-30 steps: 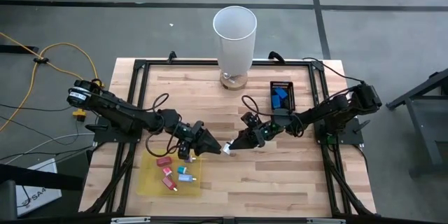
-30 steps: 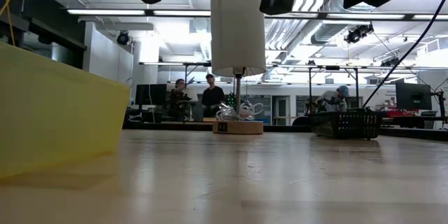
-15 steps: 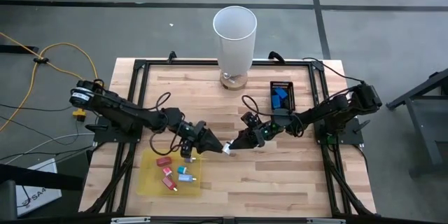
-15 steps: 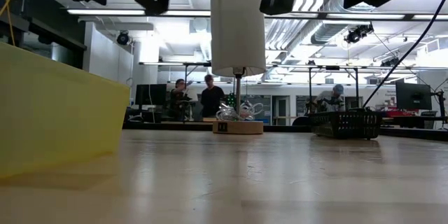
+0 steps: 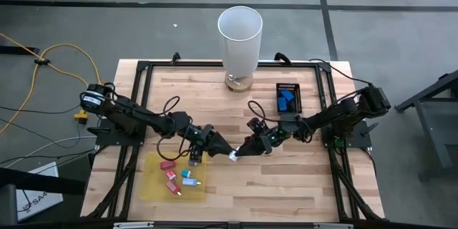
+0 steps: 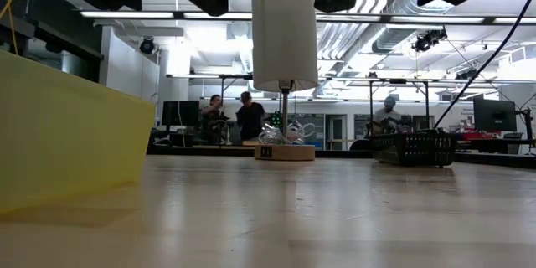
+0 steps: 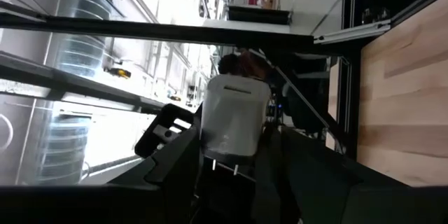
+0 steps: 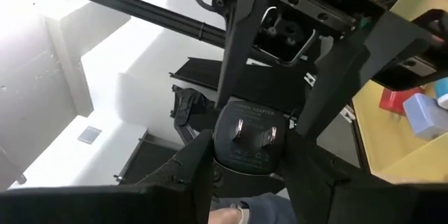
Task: Pick & Place Office items
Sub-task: Put the white charger adapter into the yellow bin
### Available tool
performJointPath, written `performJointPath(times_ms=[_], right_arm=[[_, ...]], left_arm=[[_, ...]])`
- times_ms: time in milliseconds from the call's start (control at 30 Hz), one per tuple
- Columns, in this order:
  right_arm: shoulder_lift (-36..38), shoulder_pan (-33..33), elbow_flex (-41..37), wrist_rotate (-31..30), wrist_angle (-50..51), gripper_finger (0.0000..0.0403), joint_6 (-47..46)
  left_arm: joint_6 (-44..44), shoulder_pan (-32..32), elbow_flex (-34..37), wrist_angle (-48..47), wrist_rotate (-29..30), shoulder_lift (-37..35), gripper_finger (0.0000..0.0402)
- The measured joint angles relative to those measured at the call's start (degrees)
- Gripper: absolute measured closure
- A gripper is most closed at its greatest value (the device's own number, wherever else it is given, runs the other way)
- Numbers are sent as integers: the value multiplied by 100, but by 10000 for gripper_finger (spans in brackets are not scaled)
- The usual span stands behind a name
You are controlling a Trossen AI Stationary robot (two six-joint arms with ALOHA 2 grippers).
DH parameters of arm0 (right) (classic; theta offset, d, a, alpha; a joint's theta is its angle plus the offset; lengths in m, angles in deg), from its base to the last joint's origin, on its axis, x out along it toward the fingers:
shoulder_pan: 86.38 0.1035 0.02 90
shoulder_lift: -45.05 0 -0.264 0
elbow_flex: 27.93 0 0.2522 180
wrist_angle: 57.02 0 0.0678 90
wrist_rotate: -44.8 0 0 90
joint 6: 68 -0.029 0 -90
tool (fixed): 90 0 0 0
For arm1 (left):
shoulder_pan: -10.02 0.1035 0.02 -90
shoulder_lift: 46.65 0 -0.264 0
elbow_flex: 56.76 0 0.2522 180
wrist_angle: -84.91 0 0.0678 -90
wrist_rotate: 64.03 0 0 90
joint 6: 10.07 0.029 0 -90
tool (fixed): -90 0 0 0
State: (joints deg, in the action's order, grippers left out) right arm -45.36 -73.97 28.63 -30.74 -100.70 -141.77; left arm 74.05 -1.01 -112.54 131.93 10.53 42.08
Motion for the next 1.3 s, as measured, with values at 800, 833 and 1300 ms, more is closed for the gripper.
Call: performJointPath(times_ms=[800,833,1300], right_arm=[[0,-2,0,-55,13,270,-118],[0,-2,0,-63,15,270,-120],[-2,-2,0,-155,12,270,-166]], left_arm=[[136,-174,-2,61,-132,0,209],[133,-172,-2,61,-140,0,209],[116,-137,-83,54,-221,11,209]])
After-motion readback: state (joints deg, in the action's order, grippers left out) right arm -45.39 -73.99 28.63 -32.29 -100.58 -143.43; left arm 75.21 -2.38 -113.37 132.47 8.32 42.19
